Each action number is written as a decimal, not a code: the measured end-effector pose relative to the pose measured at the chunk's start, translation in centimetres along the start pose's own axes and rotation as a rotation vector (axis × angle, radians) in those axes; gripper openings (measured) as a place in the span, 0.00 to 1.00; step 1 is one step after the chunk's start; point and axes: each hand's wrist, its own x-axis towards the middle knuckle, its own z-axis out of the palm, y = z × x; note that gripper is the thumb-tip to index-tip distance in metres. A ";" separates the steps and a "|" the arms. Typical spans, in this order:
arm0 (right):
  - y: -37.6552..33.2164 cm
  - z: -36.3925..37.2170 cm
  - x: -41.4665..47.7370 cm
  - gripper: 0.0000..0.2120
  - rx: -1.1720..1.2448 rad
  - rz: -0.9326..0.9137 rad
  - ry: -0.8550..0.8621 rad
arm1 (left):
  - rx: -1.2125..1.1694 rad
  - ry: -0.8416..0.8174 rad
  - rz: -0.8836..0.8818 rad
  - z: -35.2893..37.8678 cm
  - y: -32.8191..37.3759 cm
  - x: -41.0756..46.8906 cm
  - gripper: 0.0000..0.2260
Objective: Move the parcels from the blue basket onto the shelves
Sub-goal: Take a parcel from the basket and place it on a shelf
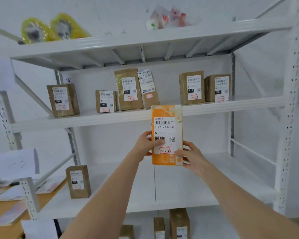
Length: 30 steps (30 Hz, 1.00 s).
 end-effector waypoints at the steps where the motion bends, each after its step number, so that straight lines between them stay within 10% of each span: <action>1: -0.8 0.1 -0.1 0.29 -0.001 -0.019 0.001 | 0.003 0.004 0.019 0.0 1.0 -0.1 0.33; 14: -12.4 1.3 3.1 0.30 0.019 -0.306 -0.012 | 0.009 0.057 0.292 -0.6 12.6 4.0 0.28; 30: -17.6 0.6 18.7 0.27 -0.573 -0.543 0.231 | 0.054 0.082 0.370 0.8 14.4 21.1 0.26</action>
